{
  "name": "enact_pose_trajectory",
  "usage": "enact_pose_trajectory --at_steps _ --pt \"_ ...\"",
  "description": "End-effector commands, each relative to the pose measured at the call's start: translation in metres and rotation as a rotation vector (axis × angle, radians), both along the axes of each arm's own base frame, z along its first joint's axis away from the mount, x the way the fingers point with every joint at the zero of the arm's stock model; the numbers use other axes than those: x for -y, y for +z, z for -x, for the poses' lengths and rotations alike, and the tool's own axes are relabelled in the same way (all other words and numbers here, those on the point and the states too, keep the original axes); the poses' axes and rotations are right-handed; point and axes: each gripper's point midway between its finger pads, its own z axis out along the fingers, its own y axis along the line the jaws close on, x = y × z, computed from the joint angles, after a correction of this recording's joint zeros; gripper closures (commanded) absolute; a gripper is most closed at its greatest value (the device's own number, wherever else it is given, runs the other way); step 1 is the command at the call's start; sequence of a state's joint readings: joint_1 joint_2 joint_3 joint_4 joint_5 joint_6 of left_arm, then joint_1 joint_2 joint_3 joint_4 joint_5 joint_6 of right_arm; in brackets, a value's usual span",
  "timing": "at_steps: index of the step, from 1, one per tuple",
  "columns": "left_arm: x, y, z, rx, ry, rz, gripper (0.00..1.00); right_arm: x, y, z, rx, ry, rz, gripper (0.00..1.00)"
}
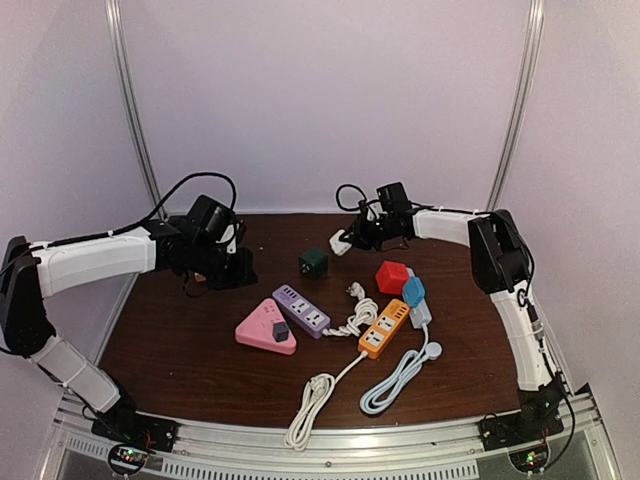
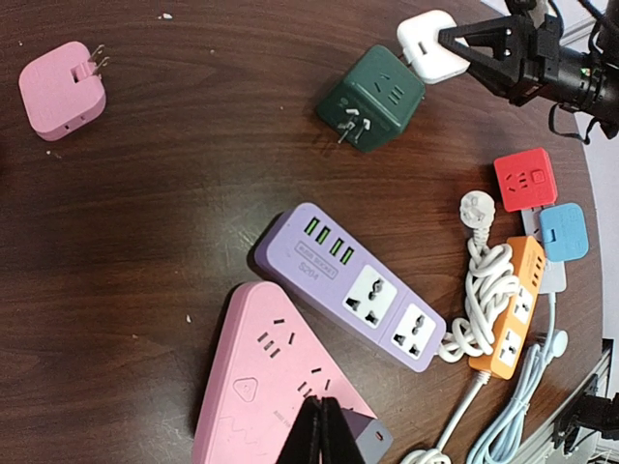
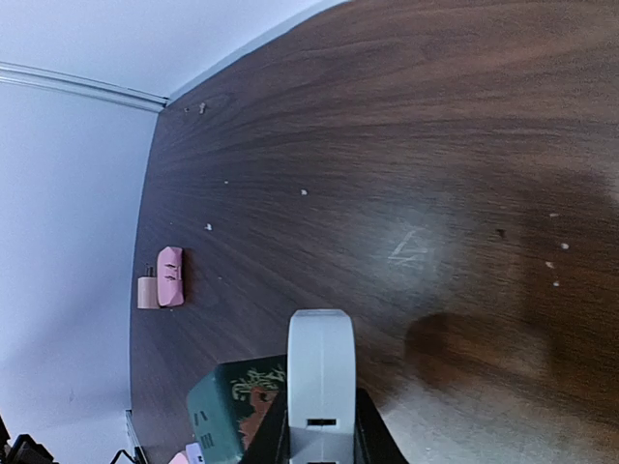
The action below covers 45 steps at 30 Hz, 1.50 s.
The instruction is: Pull the plug off the socket
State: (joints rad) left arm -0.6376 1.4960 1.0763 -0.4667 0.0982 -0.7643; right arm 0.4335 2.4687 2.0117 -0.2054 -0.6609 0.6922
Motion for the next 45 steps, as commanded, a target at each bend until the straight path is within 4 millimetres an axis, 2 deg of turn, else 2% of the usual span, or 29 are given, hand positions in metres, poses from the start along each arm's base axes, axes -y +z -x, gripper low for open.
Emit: enact_pose_trajectory --at_steps 1,5,11,13,17,23,28,31,38,40,45 --pt "-0.004 0.018 -0.002 0.039 -0.006 -0.013 0.98 0.026 -0.002 -0.013 -0.016 -0.023 -0.007 0.94" --pt "-0.005 0.018 -0.001 0.035 0.001 -0.012 0.98 0.049 -0.020 -0.017 -0.040 -0.050 0.044 0.93" --pt "-0.007 0.017 -0.001 0.035 0.012 -0.012 0.98 0.079 -0.045 -0.018 -0.067 -0.085 0.137 0.86" --pt "-0.007 0.017 -0.001 0.034 0.013 -0.012 0.98 0.087 -0.052 -0.016 -0.075 -0.093 0.178 0.81" --pt "-0.008 0.015 0.000 0.032 0.013 -0.013 0.98 0.095 -0.052 -0.014 -0.064 -0.106 0.225 0.64" --pt "-0.009 0.008 0.002 0.026 0.011 -0.015 0.98 0.104 -0.030 -0.014 -0.009 -0.134 0.273 0.46" --pt "-0.010 0.000 0.007 0.025 0.007 -0.005 0.98 0.115 0.001 -0.010 0.066 -0.170 0.353 0.32" --pt "-0.008 -0.008 0.012 0.011 -0.005 0.013 0.98 0.116 0.022 -0.003 0.113 -0.178 0.386 0.30" --pt "-0.010 -0.019 0.018 0.000 -0.010 0.019 0.98 0.095 0.068 0.028 0.213 -0.152 0.428 0.29" --pt "-0.011 -0.018 0.019 0.011 -0.009 0.029 0.98 0.087 0.079 0.042 0.233 -0.146 0.437 0.29" --pt "-0.012 -0.019 0.020 0.024 -0.011 0.035 0.98 0.055 0.089 0.089 0.252 -0.092 0.444 0.29"
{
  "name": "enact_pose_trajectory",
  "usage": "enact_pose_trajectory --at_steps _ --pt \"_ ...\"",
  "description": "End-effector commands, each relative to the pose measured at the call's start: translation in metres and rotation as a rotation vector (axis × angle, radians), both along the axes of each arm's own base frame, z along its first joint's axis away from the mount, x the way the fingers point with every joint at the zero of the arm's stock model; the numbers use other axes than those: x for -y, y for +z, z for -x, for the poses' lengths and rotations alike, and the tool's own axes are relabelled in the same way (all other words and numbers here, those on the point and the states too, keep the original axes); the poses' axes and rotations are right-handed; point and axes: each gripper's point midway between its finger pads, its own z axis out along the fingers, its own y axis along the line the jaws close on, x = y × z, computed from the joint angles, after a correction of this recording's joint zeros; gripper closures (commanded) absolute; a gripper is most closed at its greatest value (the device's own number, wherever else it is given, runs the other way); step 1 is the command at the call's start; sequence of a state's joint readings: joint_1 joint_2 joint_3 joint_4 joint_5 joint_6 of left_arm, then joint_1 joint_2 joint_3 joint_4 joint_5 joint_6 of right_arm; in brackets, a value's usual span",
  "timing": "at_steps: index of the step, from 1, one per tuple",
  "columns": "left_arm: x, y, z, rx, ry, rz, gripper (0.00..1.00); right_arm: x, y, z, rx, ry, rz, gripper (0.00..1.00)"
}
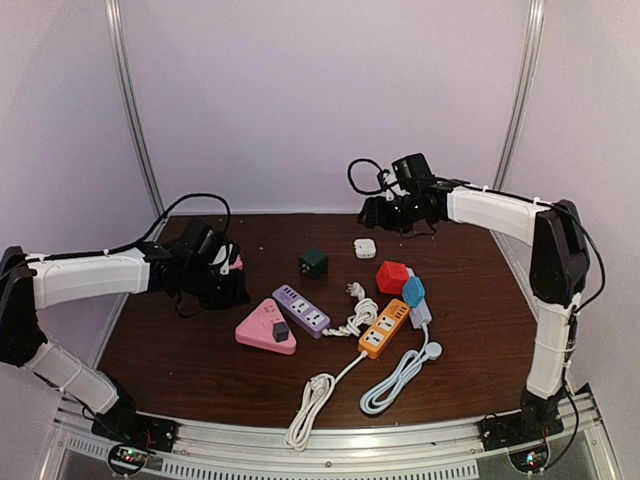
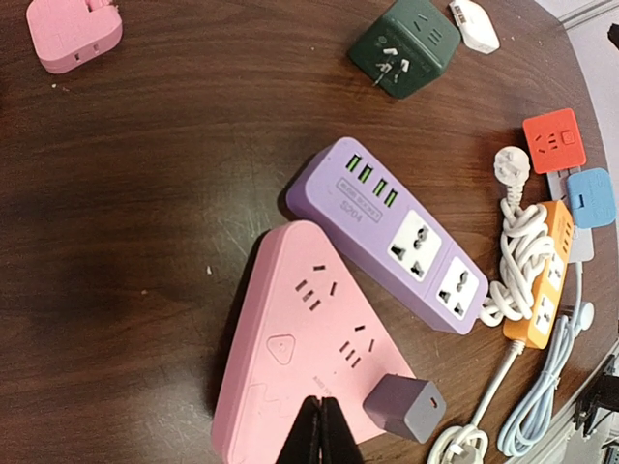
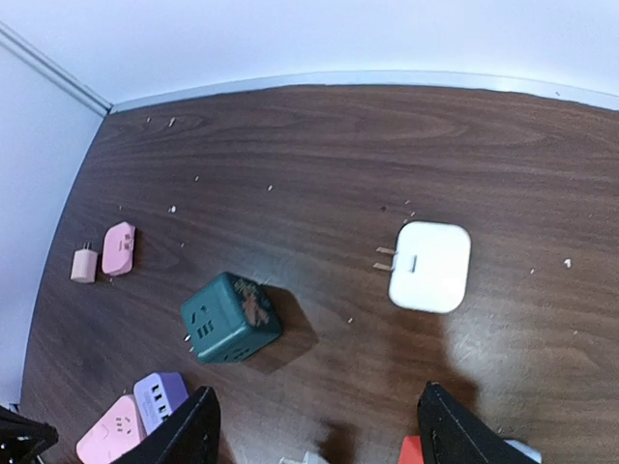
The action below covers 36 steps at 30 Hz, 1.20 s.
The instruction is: Pull the plug off the socket
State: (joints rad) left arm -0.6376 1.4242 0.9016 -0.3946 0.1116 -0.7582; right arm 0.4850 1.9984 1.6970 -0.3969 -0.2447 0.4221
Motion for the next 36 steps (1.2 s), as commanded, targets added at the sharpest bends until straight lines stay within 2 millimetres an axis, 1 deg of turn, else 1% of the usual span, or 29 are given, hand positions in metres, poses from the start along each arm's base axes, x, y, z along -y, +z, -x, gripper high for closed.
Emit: enact_pose_trajectory --at_steps 1,5,8,11,18,20,27,30,32,36 --pt "0.005 0.013 -0.006 0.052 0.000 0.049 0.98 -0.019 -0.004 0.041 -0.005 0.022 0.071 0.29" --pt "0.006 0.011 -0.005 0.046 -0.005 0.050 0.98 -0.044 -0.006 0.075 -0.019 0.071 0.063 0.29" --pt "0.006 0.010 -0.004 0.045 -0.012 0.048 0.98 -0.067 -0.009 0.098 -0.034 0.117 0.047 0.29" --pt "0.003 0.010 -0.002 0.045 -0.015 0.035 0.98 -0.088 -0.014 0.117 -0.038 0.155 0.052 0.29" --pt "0.002 0.002 0.007 0.017 -0.023 0.051 0.98 -0.130 -0.037 0.155 -0.082 0.222 0.061 0.30" --pt "0.002 -0.001 0.009 0.008 -0.030 0.048 0.98 -0.138 -0.044 0.164 -0.095 0.242 0.078 0.31" --pt "0.005 -0.003 0.004 0.026 -0.011 0.072 0.98 -0.150 -0.055 0.186 -0.126 0.280 0.101 0.33" --pt "0.003 -0.001 0.000 0.054 0.010 0.077 0.98 -0.154 -0.062 0.192 -0.144 0.296 0.119 0.33" --pt "0.001 -0.002 0.001 0.057 0.027 0.085 0.98 -0.157 -0.065 0.199 -0.148 0.317 0.120 0.34" --pt "0.003 -0.008 0.003 0.052 0.039 0.122 0.98 -0.169 -0.077 0.220 -0.160 0.377 0.170 0.34"
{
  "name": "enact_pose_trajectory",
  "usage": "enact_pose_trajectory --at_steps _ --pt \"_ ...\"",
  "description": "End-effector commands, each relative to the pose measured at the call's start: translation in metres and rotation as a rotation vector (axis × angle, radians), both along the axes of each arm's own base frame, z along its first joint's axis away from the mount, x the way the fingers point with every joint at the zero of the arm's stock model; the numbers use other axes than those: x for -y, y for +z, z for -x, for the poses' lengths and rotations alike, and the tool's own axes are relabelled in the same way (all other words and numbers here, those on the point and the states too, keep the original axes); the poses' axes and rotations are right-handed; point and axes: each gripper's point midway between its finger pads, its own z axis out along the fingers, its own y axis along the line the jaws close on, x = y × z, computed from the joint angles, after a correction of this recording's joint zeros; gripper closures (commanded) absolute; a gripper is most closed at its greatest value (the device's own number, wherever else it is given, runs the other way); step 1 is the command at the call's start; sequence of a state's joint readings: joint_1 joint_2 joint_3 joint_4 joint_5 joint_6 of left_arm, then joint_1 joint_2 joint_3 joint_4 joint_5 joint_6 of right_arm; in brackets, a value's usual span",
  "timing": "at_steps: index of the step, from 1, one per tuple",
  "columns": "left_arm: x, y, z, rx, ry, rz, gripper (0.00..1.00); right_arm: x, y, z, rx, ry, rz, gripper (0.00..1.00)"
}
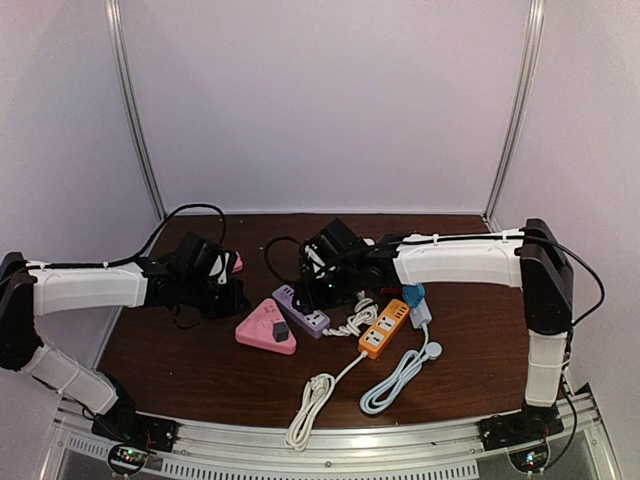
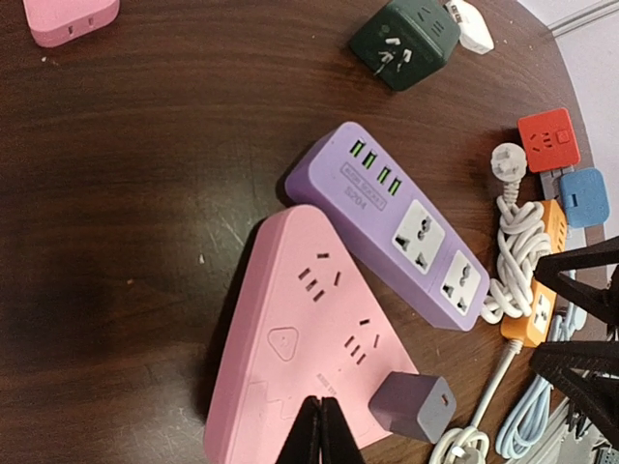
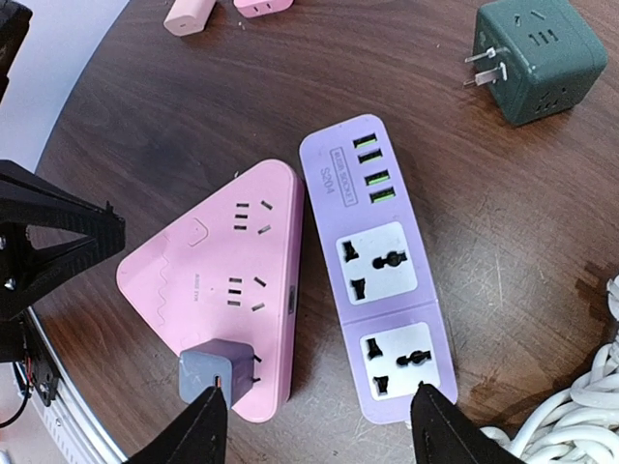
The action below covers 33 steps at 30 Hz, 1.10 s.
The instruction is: Pull the plug off the socket
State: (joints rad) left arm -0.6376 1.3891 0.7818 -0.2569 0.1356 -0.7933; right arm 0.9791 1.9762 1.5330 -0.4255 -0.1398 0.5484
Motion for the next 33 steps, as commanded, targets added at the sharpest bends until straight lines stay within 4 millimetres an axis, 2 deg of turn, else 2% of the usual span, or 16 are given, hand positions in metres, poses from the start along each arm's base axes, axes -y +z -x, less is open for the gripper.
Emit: enact_pose_trajectory --at_steps 1,3,7,13,18,24,33 --pt "0.004 0.004 -0.005 0.041 0.028 0.066 0.98 -0.016 -0.016 0.024 -0.016 0.066 0.072 0.34" --pt "0.004 0.003 -0.006 0.048 0.028 0.060 0.98 -0.024 -0.021 0.035 -0.033 0.095 0.089 0.34" --pt "0.005 0.003 -0.005 0.056 0.012 0.063 0.97 -0.037 -0.028 0.044 -0.055 0.101 0.090 0.35" --pt "0.018 0.002 -0.001 0.048 -0.036 0.103 0.97 -0.038 -0.036 0.042 -0.057 0.032 0.109 0.37" --pt "0.028 -0.005 0.004 0.024 -0.067 0.133 0.97 -0.038 -0.033 0.033 -0.031 -0.019 0.099 0.45" --pt "0.032 -0.010 0.007 0.004 -0.079 0.148 0.98 -0.050 -0.033 0.031 -0.028 -0.015 0.074 0.52" --pt "0.032 -0.022 0.012 -0.041 -0.080 0.148 0.97 -0.054 -0.041 0.035 -0.043 0.010 0.089 0.58"
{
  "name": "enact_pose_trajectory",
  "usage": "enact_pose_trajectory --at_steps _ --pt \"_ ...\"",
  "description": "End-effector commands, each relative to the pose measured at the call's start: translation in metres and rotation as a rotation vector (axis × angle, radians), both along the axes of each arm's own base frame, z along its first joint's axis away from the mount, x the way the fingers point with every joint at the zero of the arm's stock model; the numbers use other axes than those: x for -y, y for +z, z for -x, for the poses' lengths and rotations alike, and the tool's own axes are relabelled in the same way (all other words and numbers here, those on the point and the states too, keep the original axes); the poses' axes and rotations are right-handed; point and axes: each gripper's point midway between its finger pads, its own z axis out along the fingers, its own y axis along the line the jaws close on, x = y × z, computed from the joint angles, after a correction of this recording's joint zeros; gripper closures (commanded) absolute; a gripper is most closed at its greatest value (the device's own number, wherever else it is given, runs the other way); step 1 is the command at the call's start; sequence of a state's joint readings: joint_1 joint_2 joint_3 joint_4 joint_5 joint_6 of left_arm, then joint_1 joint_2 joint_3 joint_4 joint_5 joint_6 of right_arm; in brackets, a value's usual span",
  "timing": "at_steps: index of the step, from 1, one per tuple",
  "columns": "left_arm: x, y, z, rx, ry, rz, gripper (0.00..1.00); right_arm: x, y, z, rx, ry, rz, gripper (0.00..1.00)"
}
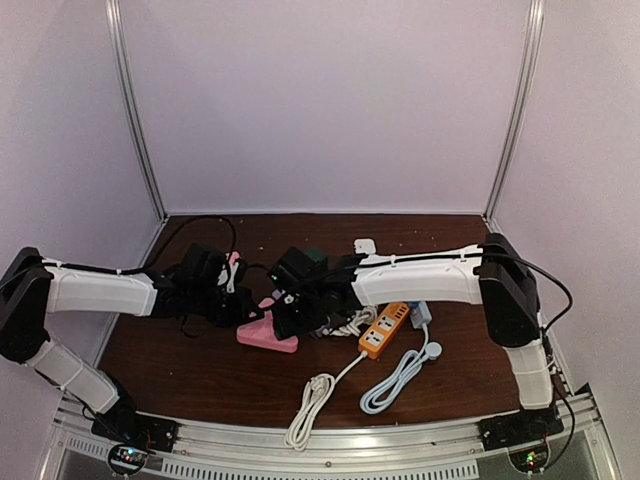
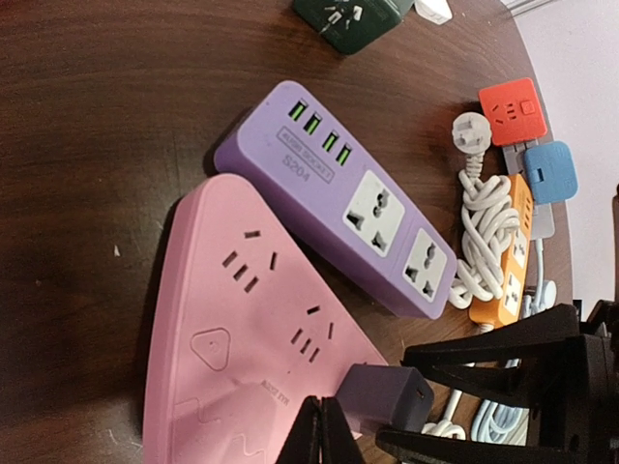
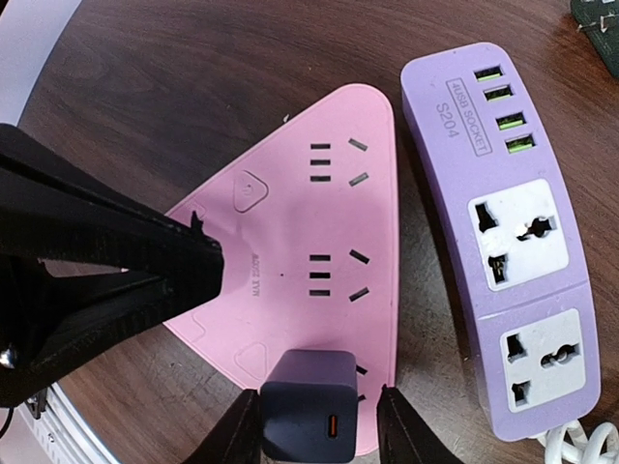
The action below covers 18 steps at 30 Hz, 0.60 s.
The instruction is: Pull the plug off the socket
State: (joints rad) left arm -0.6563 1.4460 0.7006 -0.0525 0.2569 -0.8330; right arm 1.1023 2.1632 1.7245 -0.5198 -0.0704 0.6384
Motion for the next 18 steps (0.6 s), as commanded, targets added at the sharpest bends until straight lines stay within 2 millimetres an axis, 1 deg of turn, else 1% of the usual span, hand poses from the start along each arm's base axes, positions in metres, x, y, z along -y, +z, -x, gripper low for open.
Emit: enact_pose_trajectory --at_steps 1,5,13,18 --pt "0.005 -0.008 0.003 -0.024 -0.009 0.017 0.97 -0.004 -0.006 0.002 -0.001 0.005 0.012 0.58" --pt "0.006 -0.015 0.003 -0.041 -0.011 0.010 0.98 -0.005 -0.008 0.004 -0.002 0.010 0.012 0.64" --pt "0.011 -0.021 0.002 -0.064 -0.021 0.007 0.98 -0.010 -0.004 -0.002 0.023 0.003 0.008 0.75" --pt "0.014 -0.028 0.005 -0.080 -0.025 -0.008 0.98 -0.010 -0.004 -0.002 0.036 0.000 0.018 0.78"
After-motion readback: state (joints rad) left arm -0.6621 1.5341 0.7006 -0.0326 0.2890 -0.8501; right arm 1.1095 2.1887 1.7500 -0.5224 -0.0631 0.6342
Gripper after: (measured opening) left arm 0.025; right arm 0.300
